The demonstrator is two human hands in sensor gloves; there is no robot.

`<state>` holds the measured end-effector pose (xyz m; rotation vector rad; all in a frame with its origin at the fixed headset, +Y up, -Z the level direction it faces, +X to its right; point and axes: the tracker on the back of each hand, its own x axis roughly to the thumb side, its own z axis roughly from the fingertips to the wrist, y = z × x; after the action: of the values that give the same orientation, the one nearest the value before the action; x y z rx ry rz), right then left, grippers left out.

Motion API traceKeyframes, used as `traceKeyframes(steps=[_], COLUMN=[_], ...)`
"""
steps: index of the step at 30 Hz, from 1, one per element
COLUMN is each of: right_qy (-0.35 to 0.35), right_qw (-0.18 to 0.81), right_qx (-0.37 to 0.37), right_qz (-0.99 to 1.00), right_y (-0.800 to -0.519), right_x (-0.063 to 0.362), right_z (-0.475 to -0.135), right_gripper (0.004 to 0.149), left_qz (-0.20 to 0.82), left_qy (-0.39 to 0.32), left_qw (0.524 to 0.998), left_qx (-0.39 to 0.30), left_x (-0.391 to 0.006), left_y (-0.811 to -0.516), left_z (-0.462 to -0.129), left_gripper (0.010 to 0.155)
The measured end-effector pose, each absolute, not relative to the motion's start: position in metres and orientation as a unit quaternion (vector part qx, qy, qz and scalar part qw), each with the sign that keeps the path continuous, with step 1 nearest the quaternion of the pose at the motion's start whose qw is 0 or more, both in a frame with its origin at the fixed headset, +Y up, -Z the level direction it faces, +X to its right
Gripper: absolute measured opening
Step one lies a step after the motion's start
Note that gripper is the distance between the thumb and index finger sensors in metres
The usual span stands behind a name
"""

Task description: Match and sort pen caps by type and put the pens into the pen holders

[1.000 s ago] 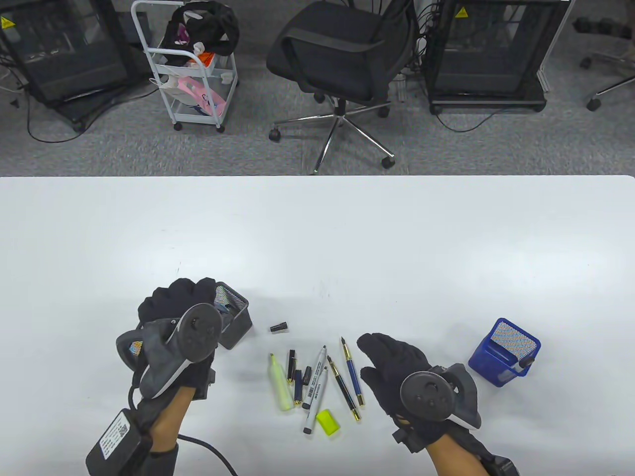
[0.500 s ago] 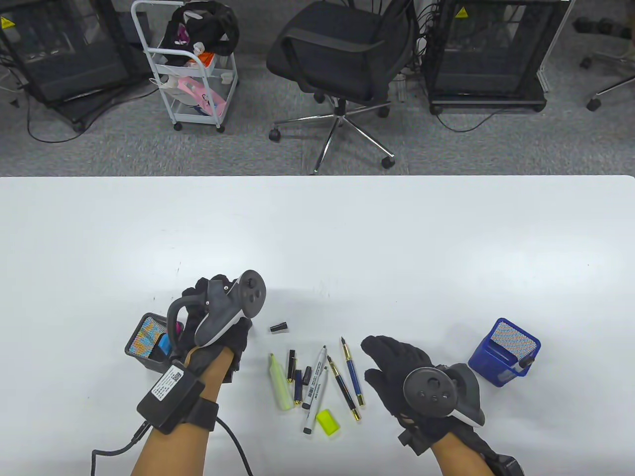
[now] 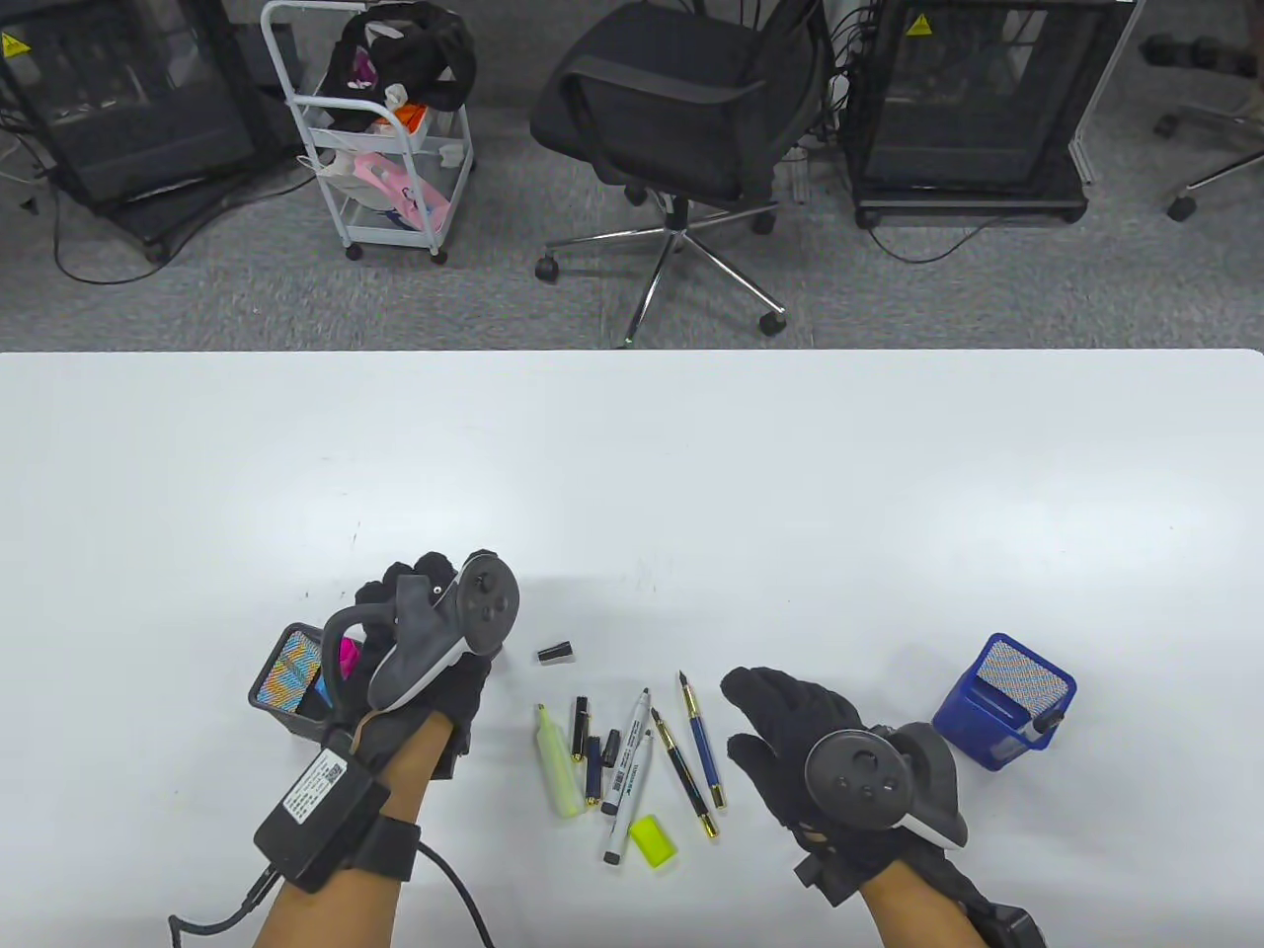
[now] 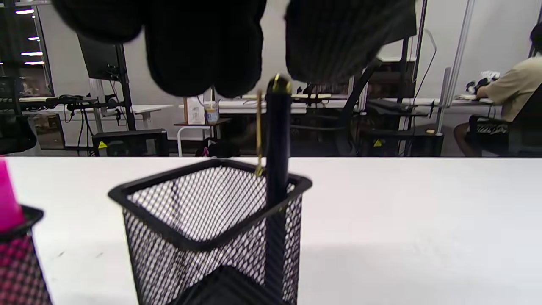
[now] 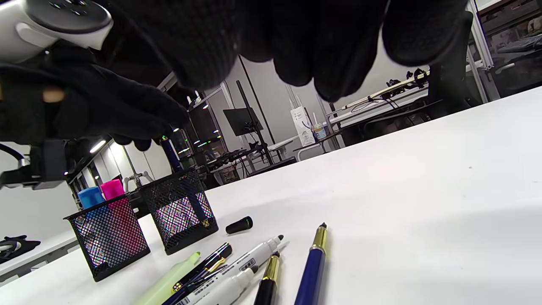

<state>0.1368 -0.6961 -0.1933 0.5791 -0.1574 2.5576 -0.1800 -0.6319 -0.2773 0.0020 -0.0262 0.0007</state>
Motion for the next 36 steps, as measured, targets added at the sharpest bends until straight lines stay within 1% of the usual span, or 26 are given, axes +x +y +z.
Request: traceKeyframes(steps=[1, 3, 6, 8, 10, 11, 14, 17, 21, 24, 28, 36], right_qy=[-0.058, -0.058, -0.059, -0.059, -0.059, -0.06, -0.057, -0.051, -0.045, -0.041, -0.036, -0.033], right_qw=[0.255, 0.257, 0.257, 0.258, 0.257, 0.257, 0.259, 0.259, 0.258, 0.257, 0.256, 0.254], right_qx=[0.213, 0.212, 0.211, 0.21, 0.21, 0.209, 0.207, 0.205, 0.206, 0.209, 0.213, 0.211], right_qz=[0.941, 0.941, 0.941, 0.941, 0.942, 0.941, 0.942, 0.943, 0.943, 0.943, 0.942, 0.943], right_y=[-0.696, -0.696, -0.696, -0.696, -0.696, -0.696, -0.697, -0.698, -0.698, -0.699, -0.699, -0.699], right_x=[0.137, 0.137, 0.138, 0.138, 0.139, 0.139, 0.141, 0.142, 0.142, 0.141, 0.139, 0.139], right_z=[-0.193, -0.193, -0.194, -0.193, -0.194, -0.194, -0.194, -0.195, -0.195, -0.196, -0.195, -0.196], right_gripper=[0.062, 0.062, 0.062, 0.062, 0.062, 0.062, 0.062, 0.063, 0.063, 0.062, 0.062, 0.064], left_qz=[0.004, 0.029, 0.026, 0.032, 0.032, 0.03, 0.005, -0.001, 0.012, 0.025, 0.01, 0.004], left_qy=[-0.018, -0.065, -0.118, -0.144, -0.147, -0.145, -0.108, -0.042, 0.002, 0.029, 0.039, 0.047], left_qw=[1.0, 0.997, 0.992, 0.988, 0.989, 0.989, 0.992, 0.99, 0.98, 0.972, 0.968, 0.969], left_qx=[0.008, 0.023, 0.045, 0.035, 0.019, -0.004, -0.067, -0.134, -0.199, -0.234, -0.248, -0.243], left_x=[-0.179, -0.172, -0.157, -0.146, -0.137, -0.133, -0.126, -0.127, -0.13, -0.13, -0.126, -0.126], left_y=[-0.629, -0.624, -0.623, -0.627, -0.633, -0.639, -0.658, -0.684, -0.71, -0.726, -0.74, -0.748], left_z=[-0.274, -0.261, -0.239, -0.228, -0.22, -0.219, -0.22, -0.228, -0.235, -0.238, -0.24, -0.241], left_gripper=[0.06, 0.073, 0.084, 0.085, 0.084, 0.083, 0.077, 0.073, 0.075, 0.078, 0.08, 0.081])
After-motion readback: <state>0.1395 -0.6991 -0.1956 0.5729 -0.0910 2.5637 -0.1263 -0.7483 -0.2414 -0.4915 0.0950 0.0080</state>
